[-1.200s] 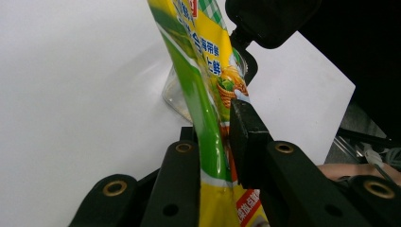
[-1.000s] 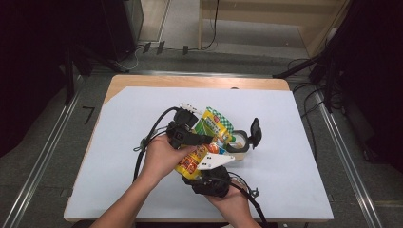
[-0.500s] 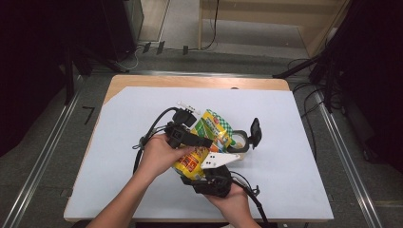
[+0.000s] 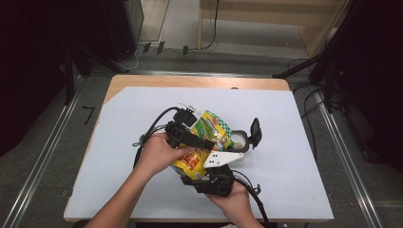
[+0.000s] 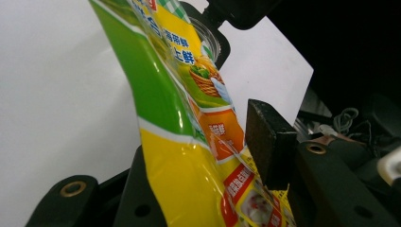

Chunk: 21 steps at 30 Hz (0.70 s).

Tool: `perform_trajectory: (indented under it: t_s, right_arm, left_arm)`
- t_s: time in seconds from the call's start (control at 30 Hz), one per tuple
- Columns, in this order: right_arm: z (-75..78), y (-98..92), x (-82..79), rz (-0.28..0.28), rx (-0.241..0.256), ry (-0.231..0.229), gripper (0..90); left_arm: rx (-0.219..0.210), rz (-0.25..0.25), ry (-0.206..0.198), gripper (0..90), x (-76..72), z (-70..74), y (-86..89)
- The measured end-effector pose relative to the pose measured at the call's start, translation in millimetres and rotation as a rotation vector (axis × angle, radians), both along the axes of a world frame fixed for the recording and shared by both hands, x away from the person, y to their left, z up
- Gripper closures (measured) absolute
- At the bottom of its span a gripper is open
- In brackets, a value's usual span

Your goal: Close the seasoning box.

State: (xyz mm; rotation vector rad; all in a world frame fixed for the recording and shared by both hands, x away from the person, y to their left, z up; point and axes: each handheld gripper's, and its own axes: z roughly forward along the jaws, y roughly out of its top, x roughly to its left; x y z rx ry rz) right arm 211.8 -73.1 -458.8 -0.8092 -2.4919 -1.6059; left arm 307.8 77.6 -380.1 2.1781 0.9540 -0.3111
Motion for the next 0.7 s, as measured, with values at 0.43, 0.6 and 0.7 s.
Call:
perform_trajectory:
  t_s: [0.43, 0.6, 0.7]
  right_arm:
    - [-1.0, 3.7, 2.4, -0.037, -0.024, 0.030, 60.4]
    - [1.5, 5.7, 0.2, -0.082, -0.088, -0.011, 55.2]
    - [2.3, 7.0, -1.5, -0.094, -0.126, -0.037, 53.3]
  left_arm:
    - [0.094, 0.080, -0.055, 79.1, -2.9, 3.7, -7.7]
    - [0.100, 0.089, -0.056, 81.2, -1.2, 7.3, -7.9]
    - [0.102, 0.087, -0.056, 81.4, -0.9, 7.0, -7.7]
